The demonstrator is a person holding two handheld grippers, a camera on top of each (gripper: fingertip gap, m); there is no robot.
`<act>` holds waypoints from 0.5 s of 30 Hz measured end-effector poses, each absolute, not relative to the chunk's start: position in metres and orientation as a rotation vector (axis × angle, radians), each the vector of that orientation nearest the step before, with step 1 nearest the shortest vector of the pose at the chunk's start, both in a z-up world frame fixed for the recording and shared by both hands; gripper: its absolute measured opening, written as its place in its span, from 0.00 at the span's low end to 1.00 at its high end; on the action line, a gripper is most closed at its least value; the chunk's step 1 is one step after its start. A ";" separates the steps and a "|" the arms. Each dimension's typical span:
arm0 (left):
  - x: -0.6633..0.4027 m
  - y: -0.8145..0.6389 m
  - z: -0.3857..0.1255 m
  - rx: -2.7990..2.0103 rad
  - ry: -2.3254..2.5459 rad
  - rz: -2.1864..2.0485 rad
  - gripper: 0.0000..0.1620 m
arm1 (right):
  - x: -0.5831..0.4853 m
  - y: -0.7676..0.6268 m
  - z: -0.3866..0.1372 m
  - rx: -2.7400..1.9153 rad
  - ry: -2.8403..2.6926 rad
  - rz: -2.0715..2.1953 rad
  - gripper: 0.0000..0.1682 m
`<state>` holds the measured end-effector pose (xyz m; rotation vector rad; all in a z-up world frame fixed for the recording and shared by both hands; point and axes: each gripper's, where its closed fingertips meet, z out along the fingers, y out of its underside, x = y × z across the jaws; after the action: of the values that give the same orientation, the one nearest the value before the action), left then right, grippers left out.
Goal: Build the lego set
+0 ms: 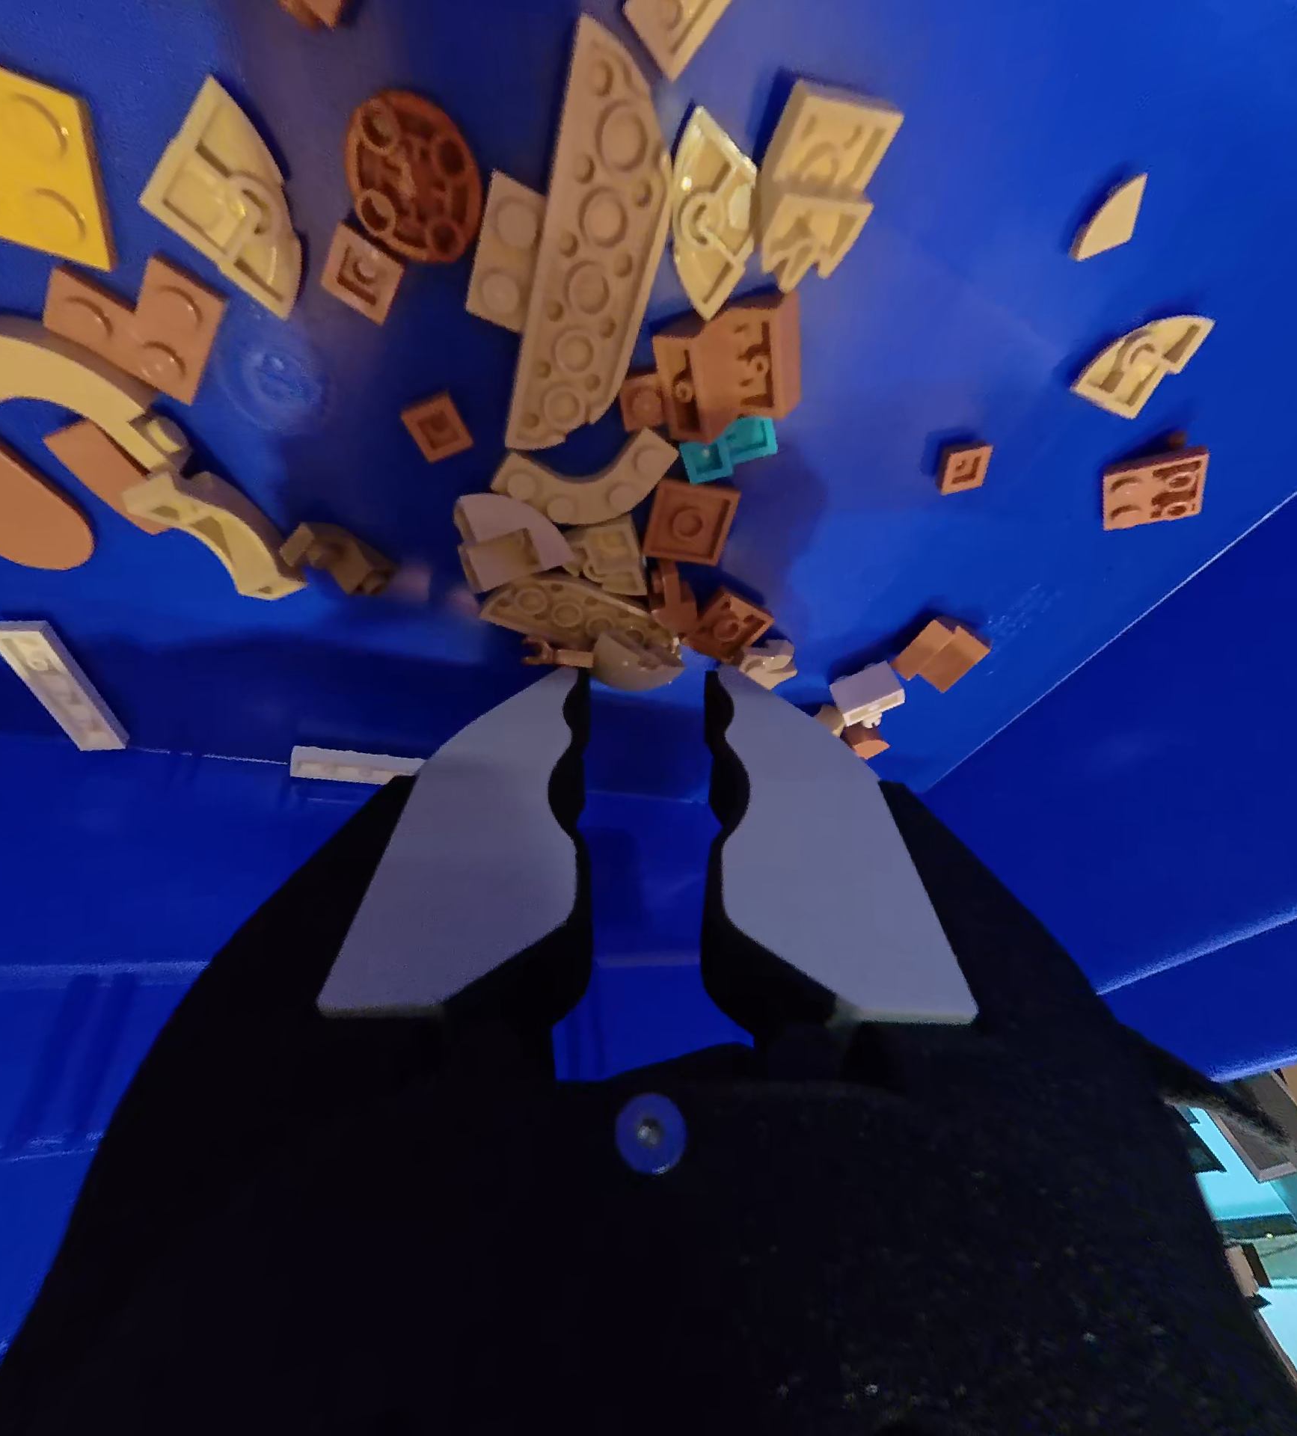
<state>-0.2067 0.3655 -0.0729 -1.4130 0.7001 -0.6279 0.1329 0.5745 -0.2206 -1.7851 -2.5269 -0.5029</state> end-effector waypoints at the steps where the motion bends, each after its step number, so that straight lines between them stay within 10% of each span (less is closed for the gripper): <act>1: -0.207 0.366 -0.073 -1.413 0.700 -0.628 0.00 | 0.133 0.574 -0.221 -1.788 -2.530 -0.503 0.16; 15: -0.208 0.364 -0.069 -1.402 0.695 -0.627 0.00 | 0.141 0.573 -0.213 -1.799 -2.479 -0.538 0.13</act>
<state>-0.2076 0.3641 -0.0690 -1.4023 0.6950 -0.6265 0.1408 0.5729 -0.2125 -1.7989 -2.4792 -0.5377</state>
